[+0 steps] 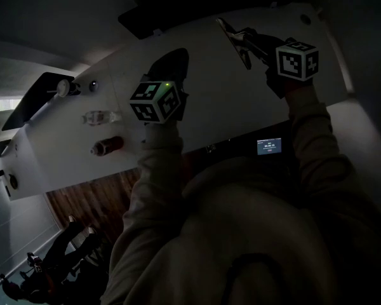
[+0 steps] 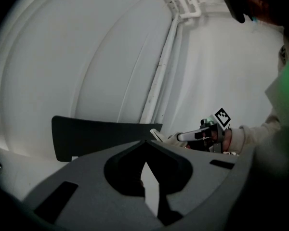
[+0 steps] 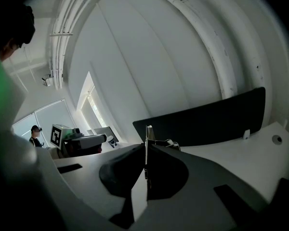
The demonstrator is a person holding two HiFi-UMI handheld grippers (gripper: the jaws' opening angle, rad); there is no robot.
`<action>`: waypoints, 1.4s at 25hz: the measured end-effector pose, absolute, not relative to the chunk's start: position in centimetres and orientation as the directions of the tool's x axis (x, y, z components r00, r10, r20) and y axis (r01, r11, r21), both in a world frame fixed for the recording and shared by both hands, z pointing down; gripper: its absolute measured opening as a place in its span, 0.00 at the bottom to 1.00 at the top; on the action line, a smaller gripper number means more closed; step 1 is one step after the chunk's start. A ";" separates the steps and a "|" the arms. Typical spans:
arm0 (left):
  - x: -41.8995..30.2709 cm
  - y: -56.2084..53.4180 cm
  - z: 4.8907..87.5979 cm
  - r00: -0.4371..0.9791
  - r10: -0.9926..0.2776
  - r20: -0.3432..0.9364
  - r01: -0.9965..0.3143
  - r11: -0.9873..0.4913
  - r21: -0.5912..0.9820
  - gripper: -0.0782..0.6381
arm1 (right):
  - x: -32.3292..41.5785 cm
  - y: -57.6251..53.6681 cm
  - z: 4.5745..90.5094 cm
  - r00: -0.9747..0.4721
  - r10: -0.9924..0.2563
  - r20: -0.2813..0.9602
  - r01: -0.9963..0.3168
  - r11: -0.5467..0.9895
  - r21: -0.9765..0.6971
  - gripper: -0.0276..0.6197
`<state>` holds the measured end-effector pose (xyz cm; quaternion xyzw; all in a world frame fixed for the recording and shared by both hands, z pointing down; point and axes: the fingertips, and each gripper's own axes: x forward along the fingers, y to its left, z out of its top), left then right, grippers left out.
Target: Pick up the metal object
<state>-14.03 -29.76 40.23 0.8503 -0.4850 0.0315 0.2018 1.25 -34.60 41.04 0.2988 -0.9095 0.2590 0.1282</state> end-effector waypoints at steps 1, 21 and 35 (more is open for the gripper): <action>-14.2 -29.6 39.6 0.527 -0.815 0.242 -0.838 -0.450 0.308 0.12 | 1.1 -34.4 40.3 -0.789 -0.480 0.383 -0.609 0.692 -0.388 0.08; -16.5 -28.9 28.3 0.514 -0.851 0.105 -0.854 -0.495 0.160 0.12 | -3.9 -32.8 29.9 -0.835 -0.479 0.272 -0.540 0.808 -0.235 0.08; -15.7 -27.9 22.8 0.512 -0.857 0.050 -0.856 -0.505 0.114 0.12 | -4.0 -31.0 22.7 -0.853 -0.488 0.186 -0.514 0.847 -0.134 0.08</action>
